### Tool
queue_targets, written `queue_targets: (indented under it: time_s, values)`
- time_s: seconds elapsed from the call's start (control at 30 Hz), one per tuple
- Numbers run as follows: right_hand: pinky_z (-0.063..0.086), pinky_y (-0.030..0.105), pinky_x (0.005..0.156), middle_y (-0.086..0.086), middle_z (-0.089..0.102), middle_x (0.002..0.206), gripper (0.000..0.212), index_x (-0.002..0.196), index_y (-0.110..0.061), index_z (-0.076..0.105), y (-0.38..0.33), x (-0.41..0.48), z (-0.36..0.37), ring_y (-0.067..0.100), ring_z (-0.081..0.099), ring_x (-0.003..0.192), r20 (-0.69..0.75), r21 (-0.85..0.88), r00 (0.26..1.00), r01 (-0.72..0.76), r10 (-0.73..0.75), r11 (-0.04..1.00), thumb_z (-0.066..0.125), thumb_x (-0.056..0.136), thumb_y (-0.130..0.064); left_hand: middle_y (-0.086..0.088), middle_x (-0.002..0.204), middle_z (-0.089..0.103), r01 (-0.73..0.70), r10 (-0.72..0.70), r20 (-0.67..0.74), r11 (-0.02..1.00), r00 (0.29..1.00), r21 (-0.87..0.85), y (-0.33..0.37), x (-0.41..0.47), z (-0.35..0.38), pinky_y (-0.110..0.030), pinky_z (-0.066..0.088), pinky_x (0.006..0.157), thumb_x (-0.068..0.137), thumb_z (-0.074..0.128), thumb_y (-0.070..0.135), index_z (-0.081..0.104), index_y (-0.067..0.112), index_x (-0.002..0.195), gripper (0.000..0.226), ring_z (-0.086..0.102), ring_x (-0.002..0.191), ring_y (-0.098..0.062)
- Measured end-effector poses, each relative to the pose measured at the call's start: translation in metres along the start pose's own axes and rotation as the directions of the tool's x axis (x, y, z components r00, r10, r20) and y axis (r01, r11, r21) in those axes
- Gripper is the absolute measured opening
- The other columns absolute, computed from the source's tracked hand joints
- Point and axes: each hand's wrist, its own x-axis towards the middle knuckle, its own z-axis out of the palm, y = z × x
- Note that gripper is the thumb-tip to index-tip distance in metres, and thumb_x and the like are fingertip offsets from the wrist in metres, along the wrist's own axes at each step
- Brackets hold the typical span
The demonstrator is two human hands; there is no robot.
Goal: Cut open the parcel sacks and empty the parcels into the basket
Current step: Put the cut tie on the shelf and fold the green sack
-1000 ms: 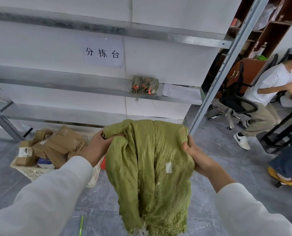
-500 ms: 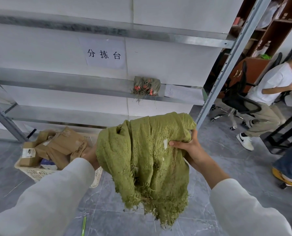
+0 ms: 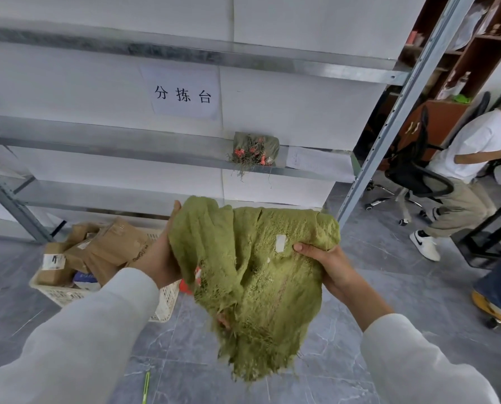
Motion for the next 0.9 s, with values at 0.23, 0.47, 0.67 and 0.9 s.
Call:
queue_targets:
  time_s: [0.23,0.47,0.67,0.9]
  values:
    - [0.059,0.034,0.062,0.003,0.077,0.093,0.063,0.114,-0.017,0.061,-0.005,0.002,0.013,0.023,0.074,0.085,-0.185,0.008,0.979,-0.087,0.087,0.996,0.088,0.060,-0.036,-0.001,0.106,0.061,-0.046,0.264,-0.274,0.792,0.925,0.609,-0.022,-0.005,0.036,-0.032,0.055,0.074,0.058,0.086,0.052,0.038,0.014,0.126,0.091,0.064,0.087,-0.015]
    - [0.059,0.034,0.065,0.008,0.073,0.107,0.071,0.123,-0.013,0.055,-0.004,0.000,0.022,0.023,0.073,0.092,-0.112,0.035,0.959,-0.258,0.261,0.965,0.076,0.070,-0.056,0.008,0.101,0.055,-0.228,0.476,-0.330,0.787,0.815,0.573,-0.034,0.012,0.027,-0.015,0.038,0.060,0.070,0.085,0.032,0.031,0.020,0.121,0.075,0.052,0.086,0.002]
    - [0.057,0.044,0.087,0.010,0.065,0.120,0.098,0.135,-0.018,0.038,0.008,0.016,0.031,0.029,0.066,0.106,-0.044,-0.156,0.994,-0.104,0.098,0.982,0.091,0.054,-0.031,-0.014,0.103,0.066,-0.217,0.354,-0.459,0.920,0.815,0.325,-0.026,0.041,0.026,-0.021,0.056,0.050,0.068,0.087,0.036,0.049,0.011,0.124,0.072,0.067,0.082,-0.023]
    - [0.054,0.046,0.091,0.010,0.047,0.135,0.105,0.131,-0.027,0.028,0.002,0.061,-0.013,0.026,0.054,0.120,-0.240,-0.160,0.967,0.042,-0.081,0.986,0.091,0.047,-0.027,-0.017,0.089,0.074,-0.049,0.061,-0.255,0.997,0.965,0.052,-0.011,0.087,0.040,-0.039,0.060,0.064,0.073,0.070,0.027,0.066,0.005,0.105,0.039,0.073,0.077,-0.028]
